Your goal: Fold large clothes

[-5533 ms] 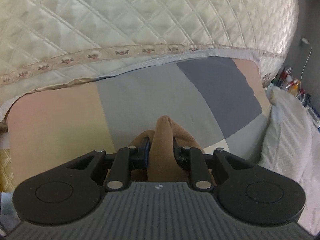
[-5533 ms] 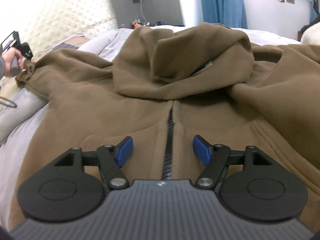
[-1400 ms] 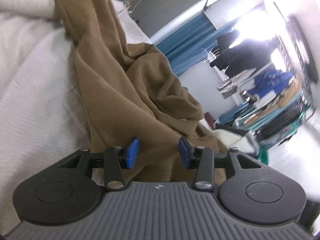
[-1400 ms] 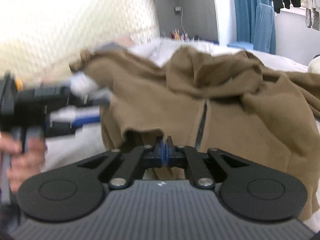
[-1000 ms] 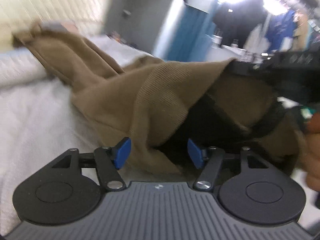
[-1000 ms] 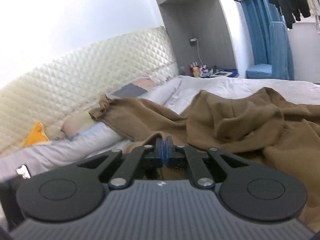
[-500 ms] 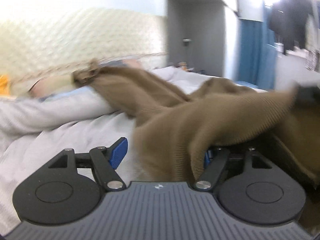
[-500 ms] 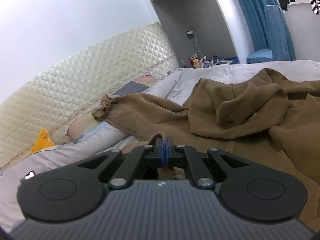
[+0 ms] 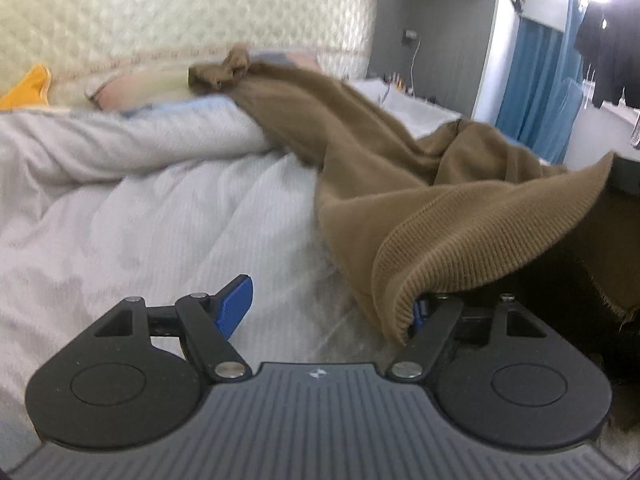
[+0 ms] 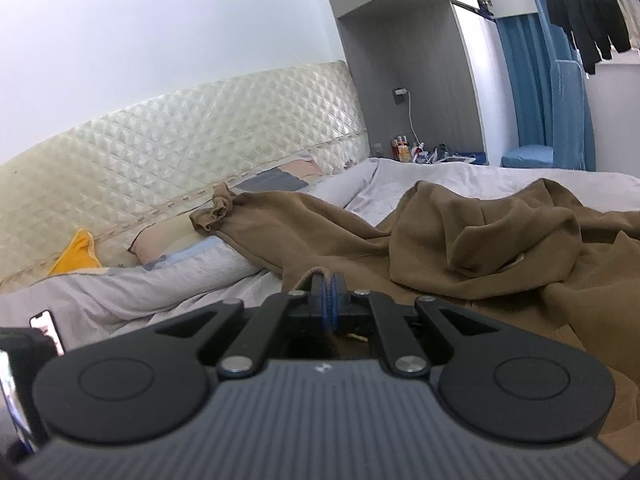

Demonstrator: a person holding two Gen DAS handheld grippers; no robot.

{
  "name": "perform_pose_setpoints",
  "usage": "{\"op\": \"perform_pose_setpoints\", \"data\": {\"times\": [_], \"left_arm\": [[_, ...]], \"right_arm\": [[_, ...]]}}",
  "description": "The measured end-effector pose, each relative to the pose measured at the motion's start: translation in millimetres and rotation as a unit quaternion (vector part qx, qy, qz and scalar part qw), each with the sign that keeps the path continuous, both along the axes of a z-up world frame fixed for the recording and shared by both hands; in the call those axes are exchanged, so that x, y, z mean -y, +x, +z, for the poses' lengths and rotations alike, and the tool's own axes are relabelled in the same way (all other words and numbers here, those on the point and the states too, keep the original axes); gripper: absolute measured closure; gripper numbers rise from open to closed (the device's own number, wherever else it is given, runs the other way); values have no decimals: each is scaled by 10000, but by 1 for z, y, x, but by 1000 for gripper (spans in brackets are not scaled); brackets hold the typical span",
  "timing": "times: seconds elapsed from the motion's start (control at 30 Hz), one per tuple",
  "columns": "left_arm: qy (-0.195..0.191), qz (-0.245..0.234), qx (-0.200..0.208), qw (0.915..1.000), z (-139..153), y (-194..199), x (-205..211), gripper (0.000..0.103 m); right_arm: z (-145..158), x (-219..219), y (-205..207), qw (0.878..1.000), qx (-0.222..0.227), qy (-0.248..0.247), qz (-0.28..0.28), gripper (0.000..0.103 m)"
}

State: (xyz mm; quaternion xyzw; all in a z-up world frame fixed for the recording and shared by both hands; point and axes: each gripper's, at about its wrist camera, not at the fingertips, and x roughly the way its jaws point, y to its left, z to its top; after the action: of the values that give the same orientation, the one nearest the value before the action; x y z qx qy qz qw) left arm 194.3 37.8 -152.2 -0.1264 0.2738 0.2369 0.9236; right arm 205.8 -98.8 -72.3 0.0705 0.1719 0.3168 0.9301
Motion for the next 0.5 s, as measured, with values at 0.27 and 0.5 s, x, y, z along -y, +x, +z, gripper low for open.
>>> {"op": "perform_pose_setpoints", "data": {"times": [0.27,0.5], "left_arm": [[-159,-111,-188,9996,-17,22,1,24],[591,-263,68,9979,-12,30,20,26]], "right_arm": [[-7,-5,-7,9995,54,-286,-81,98],[-16,5,-3,9994,-300,-140,-118,98]]}}
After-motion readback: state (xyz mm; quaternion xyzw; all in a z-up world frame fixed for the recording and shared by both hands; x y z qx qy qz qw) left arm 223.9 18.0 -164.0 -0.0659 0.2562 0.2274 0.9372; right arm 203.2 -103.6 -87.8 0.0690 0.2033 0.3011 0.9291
